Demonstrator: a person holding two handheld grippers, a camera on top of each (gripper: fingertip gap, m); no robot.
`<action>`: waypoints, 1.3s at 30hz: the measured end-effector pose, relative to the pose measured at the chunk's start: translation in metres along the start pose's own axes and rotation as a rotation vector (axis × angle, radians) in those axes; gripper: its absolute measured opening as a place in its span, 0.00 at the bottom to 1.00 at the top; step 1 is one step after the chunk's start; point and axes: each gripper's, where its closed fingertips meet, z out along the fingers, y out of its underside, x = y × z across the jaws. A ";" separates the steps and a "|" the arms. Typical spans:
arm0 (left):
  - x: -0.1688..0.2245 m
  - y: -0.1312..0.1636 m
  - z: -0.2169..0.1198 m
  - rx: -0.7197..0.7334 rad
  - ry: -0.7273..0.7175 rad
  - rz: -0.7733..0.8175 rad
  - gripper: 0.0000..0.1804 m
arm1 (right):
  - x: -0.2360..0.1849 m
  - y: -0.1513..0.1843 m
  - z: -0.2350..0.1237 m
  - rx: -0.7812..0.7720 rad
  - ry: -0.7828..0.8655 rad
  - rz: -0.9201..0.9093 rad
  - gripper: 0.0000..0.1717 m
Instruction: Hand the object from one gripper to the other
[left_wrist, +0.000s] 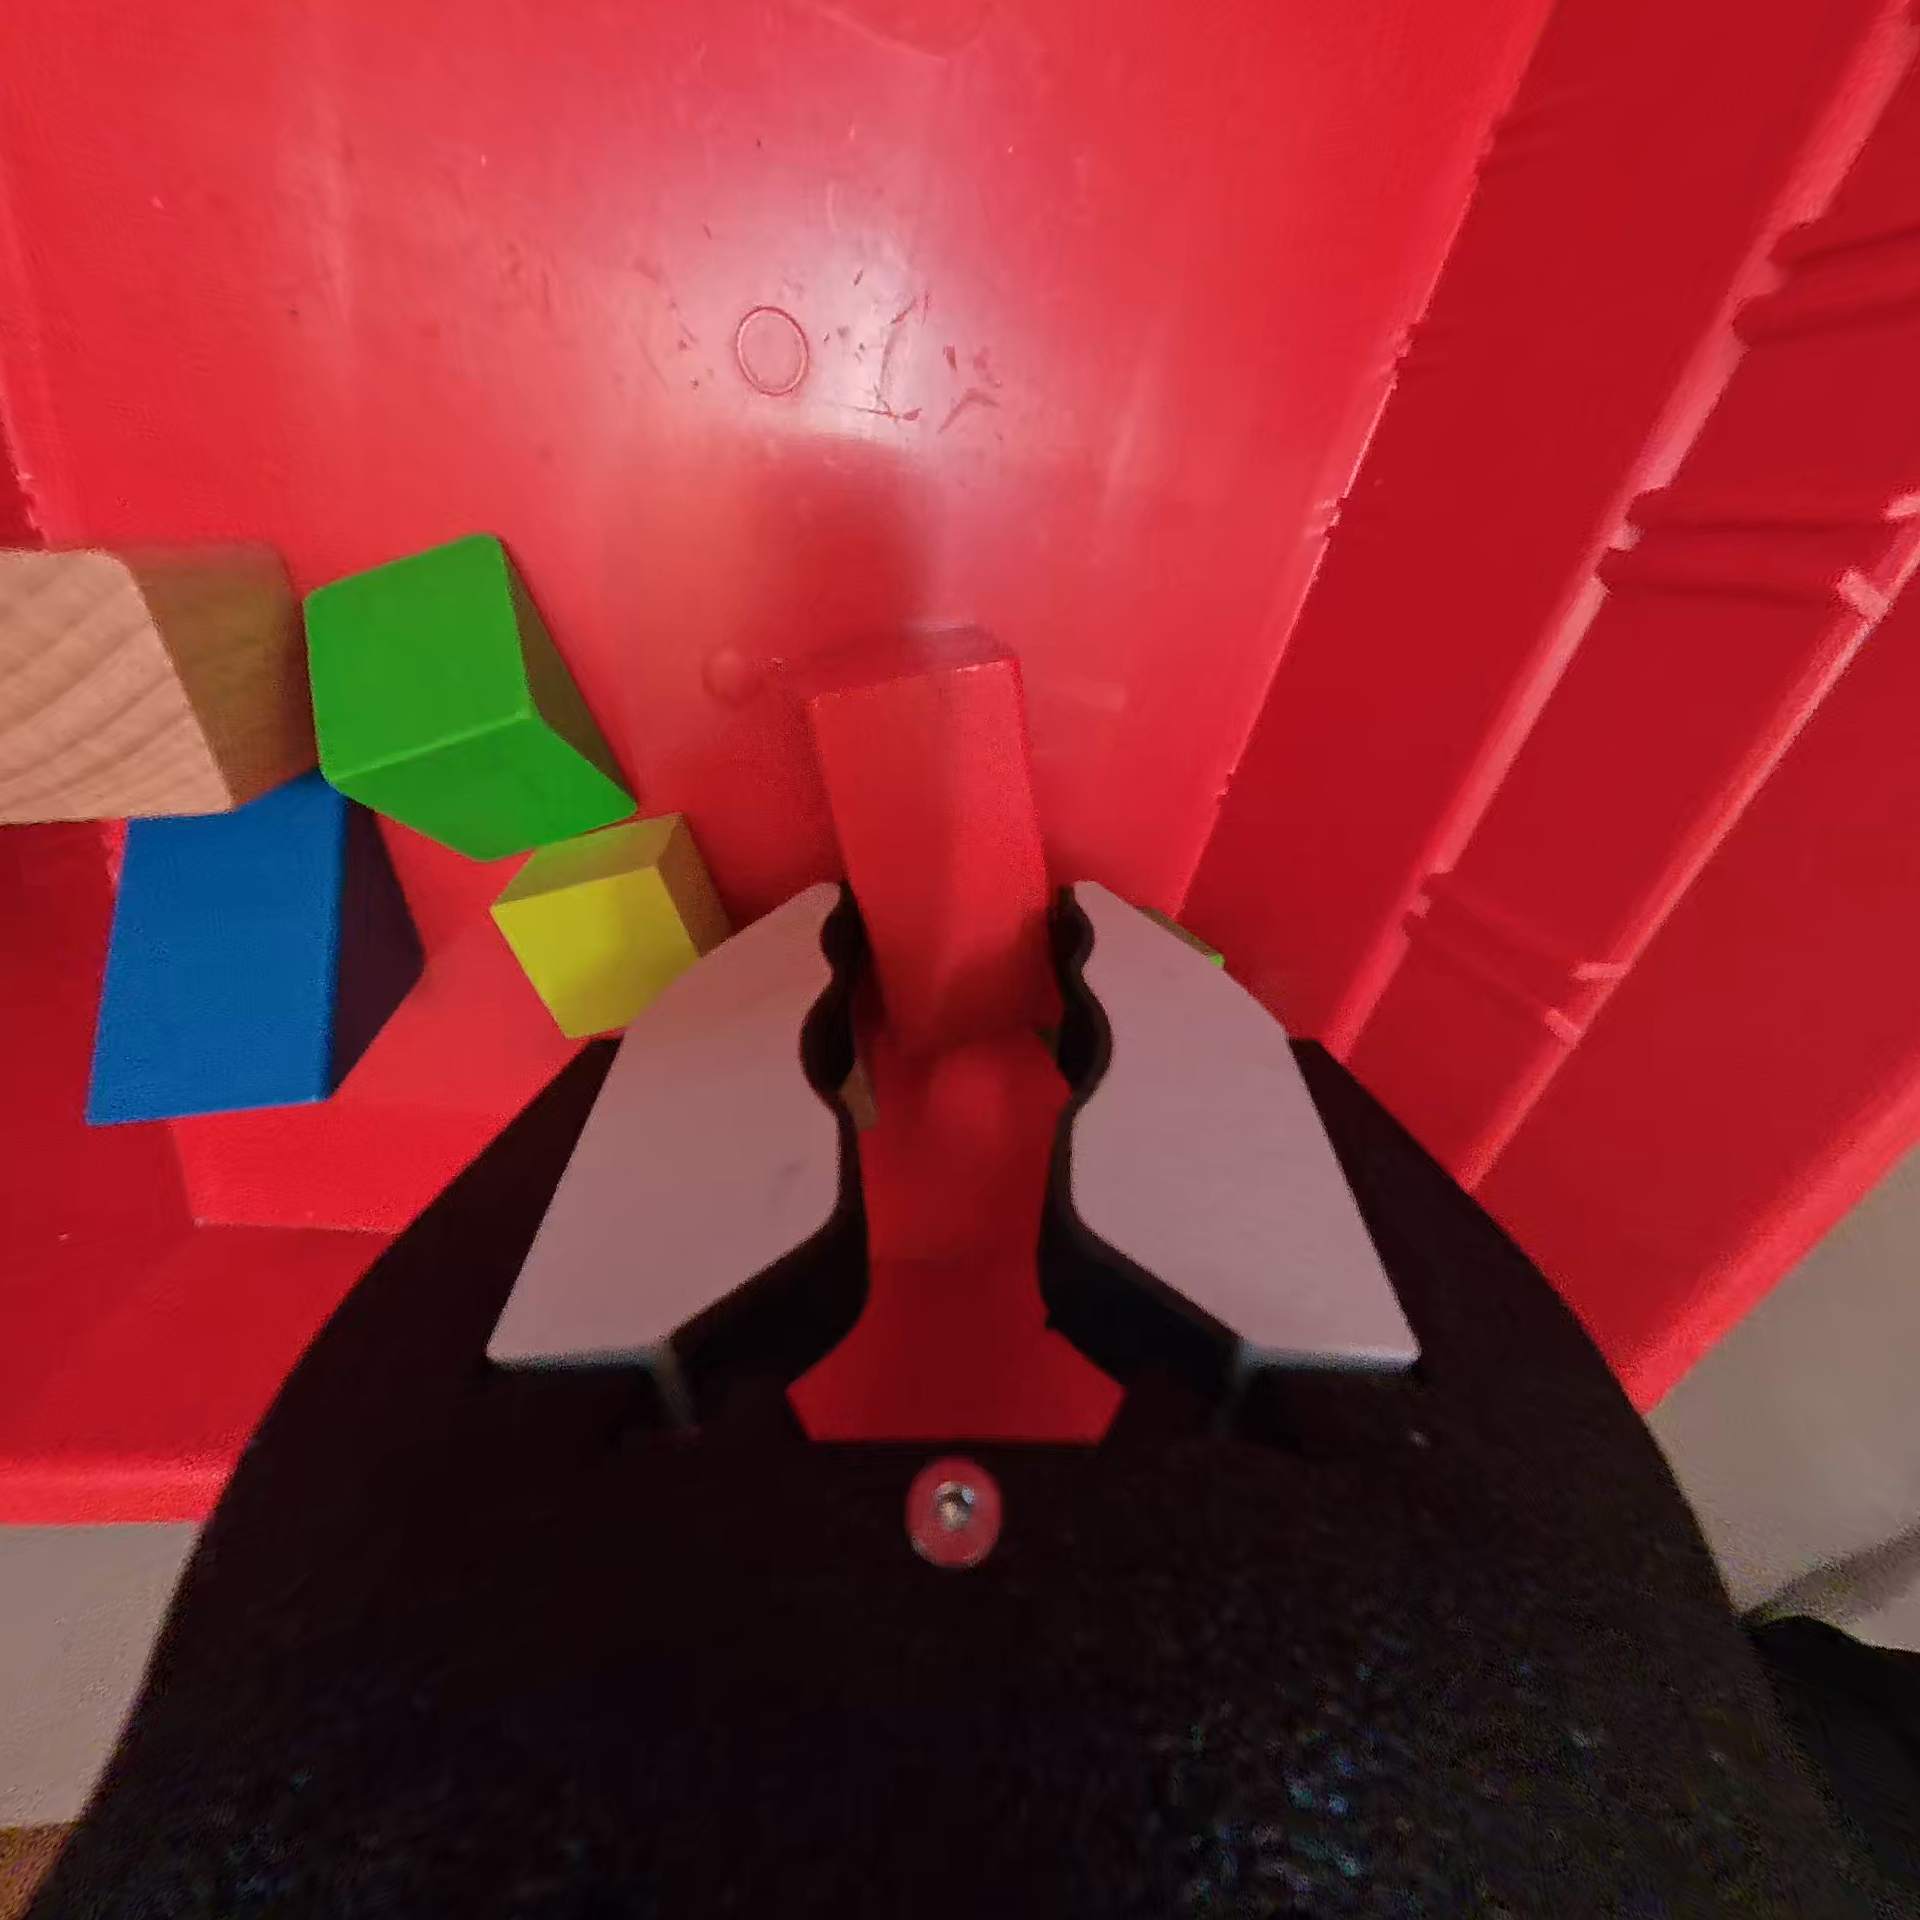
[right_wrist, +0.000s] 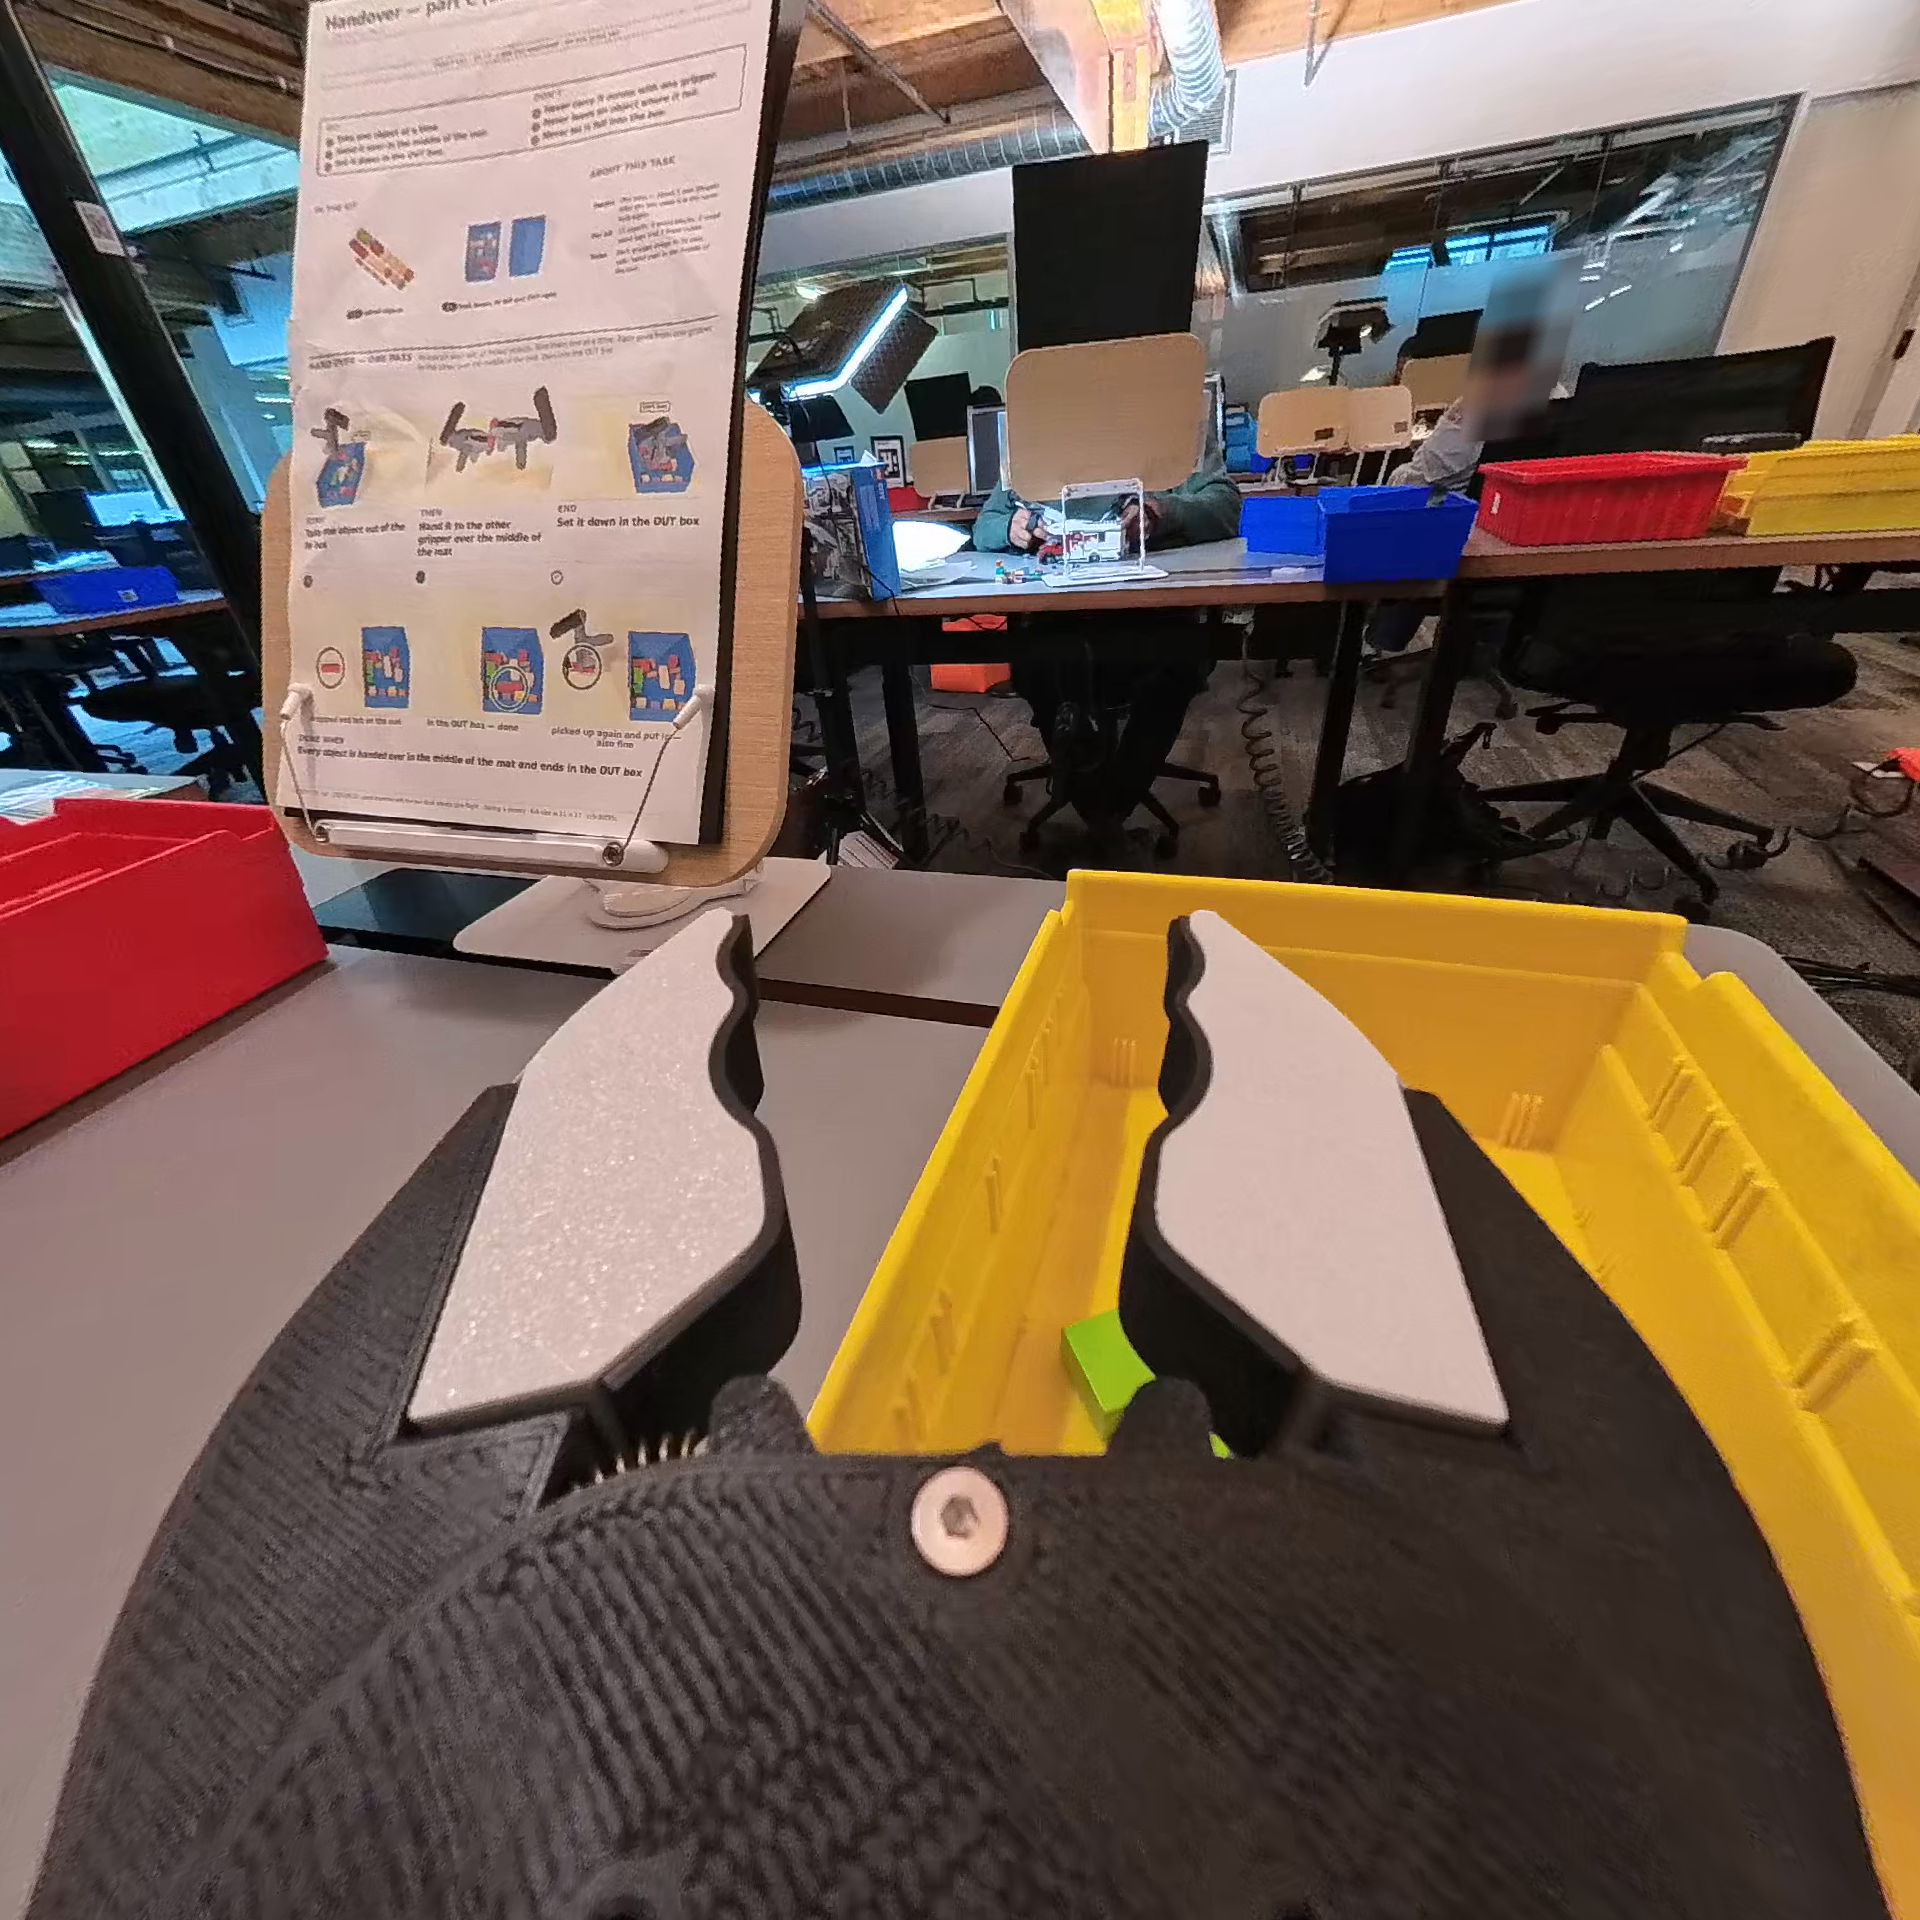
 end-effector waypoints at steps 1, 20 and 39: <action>0.000 0.000 0.000 0.006 0.006 0.020 0.25 | -0.001 0.000 0.000 0.000 -0.002 -0.001 0.44; 0.152 0.114 -0.214 0.741 0.912 0.840 0.19 | -0.152 -0.045 -0.005 0.078 -0.636 0.084 0.43; 0.241 0.273 -0.205 0.796 1.209 1.295 0.18 | -0.349 -0.048 -0.088 0.066 -1.355 0.060 0.21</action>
